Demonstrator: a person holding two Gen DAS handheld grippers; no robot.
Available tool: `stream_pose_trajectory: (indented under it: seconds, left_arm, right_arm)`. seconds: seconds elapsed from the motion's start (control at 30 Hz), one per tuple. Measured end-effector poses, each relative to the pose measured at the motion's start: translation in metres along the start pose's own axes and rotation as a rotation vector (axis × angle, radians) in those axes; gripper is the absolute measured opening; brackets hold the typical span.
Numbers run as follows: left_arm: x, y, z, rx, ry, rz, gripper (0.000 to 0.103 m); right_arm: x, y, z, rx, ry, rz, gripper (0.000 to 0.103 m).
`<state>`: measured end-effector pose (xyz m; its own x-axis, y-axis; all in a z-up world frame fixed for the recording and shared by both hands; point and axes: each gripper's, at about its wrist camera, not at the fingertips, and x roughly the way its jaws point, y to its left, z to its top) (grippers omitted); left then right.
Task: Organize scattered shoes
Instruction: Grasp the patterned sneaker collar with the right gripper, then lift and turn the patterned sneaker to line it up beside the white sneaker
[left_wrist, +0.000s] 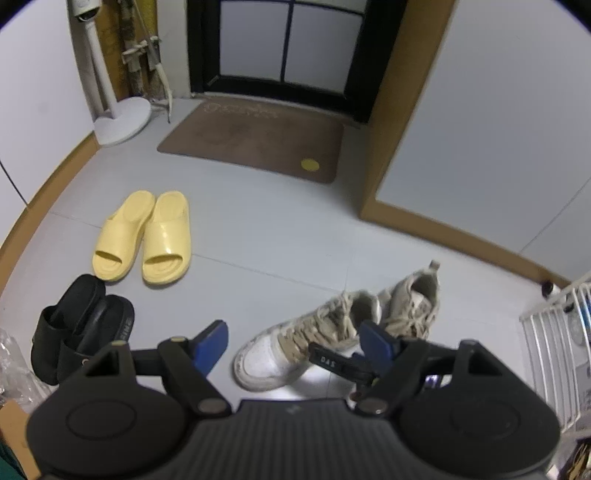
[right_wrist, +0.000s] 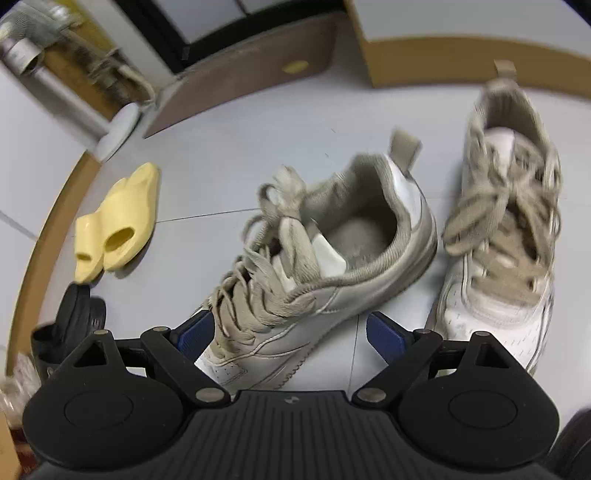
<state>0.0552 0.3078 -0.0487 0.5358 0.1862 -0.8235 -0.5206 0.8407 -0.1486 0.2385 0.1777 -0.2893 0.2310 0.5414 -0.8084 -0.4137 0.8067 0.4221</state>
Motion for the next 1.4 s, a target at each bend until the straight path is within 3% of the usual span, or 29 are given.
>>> stream_pose_trajectory:
  seconds: [0.07,0.23,0.3,0.47,0.63,0.73,0.8,0.87,0.93,0.97,1.0,1.07,1.2,1.3,1.4]
  left_arm:
    - [-0.003,0.005,0.001,-0.043,0.0,-0.022,0.081]
    - [-0.003,0.006,-0.003,-0.036,0.004,0.002,0.081]
    - [-0.001,0.008,-0.002,-0.061,0.015,-0.023,0.081]
    - [0.001,0.005,-0.002,-0.051,0.016,-0.031,0.081]
    - [0.0,0.002,-0.004,-0.035,0.018,-0.038,0.081]
    - [-0.001,0.005,-0.002,-0.051,0.01,-0.035,0.081]
    - [-0.001,0.006,-0.002,-0.054,0.009,-0.034,0.081]
    - [-0.001,0.005,-0.002,-0.045,0.012,-0.035,0.081]
    - [-0.001,0.006,-0.001,-0.042,0.015,-0.035,0.081]
    - [-0.001,0.008,0.0,-0.048,0.012,-0.034,0.081]
    - [-0.002,0.009,0.0,-0.054,0.009,-0.035,0.081]
    - [-0.003,0.01,0.001,-0.06,0.007,-0.036,0.081]
    - [-0.004,0.006,0.0,-0.047,0.01,-0.047,0.081]
    - [-0.004,0.006,0.0,-0.051,0.012,-0.053,0.081]
    - [-0.004,0.007,0.001,-0.055,0.016,-0.058,0.081]
  right_arm:
    - [0.005,-0.002,0.001,-0.004,0.006,0.007,0.069]
    - [0.011,-0.013,0.004,-0.029,0.011,0.046,0.066]
    - [0.01,-0.022,0.012,0.005,-0.006,0.044,0.054]
    - [0.013,-0.022,0.03,-0.04,-0.024,0.029,0.044]
    - [0.016,-0.035,0.046,0.049,-0.063,0.086,0.039]
    - [0.01,-0.042,0.057,0.101,-0.108,0.106,0.026]
    - [0.004,-0.04,0.064,0.071,-0.14,0.083,0.015]
    - [-0.001,-0.042,0.067,0.071,-0.148,0.066,0.014]
    - [-0.006,-0.042,0.069,0.068,-0.153,0.065,0.016]
    - [-0.011,-0.039,0.067,0.058,-0.148,0.067,0.029]
    - [-0.013,-0.035,0.064,0.031,-0.148,0.063,0.059]
    - [-0.014,-0.022,0.054,-0.042,-0.152,0.032,0.091]
    - [0.001,0.005,0.034,-0.227,-0.133,-0.1,0.092]
    - [0.024,0.016,0.021,-0.311,-0.034,-0.172,0.091]
    - [0.038,0.014,0.013,-0.315,0.019,-0.191,0.076]
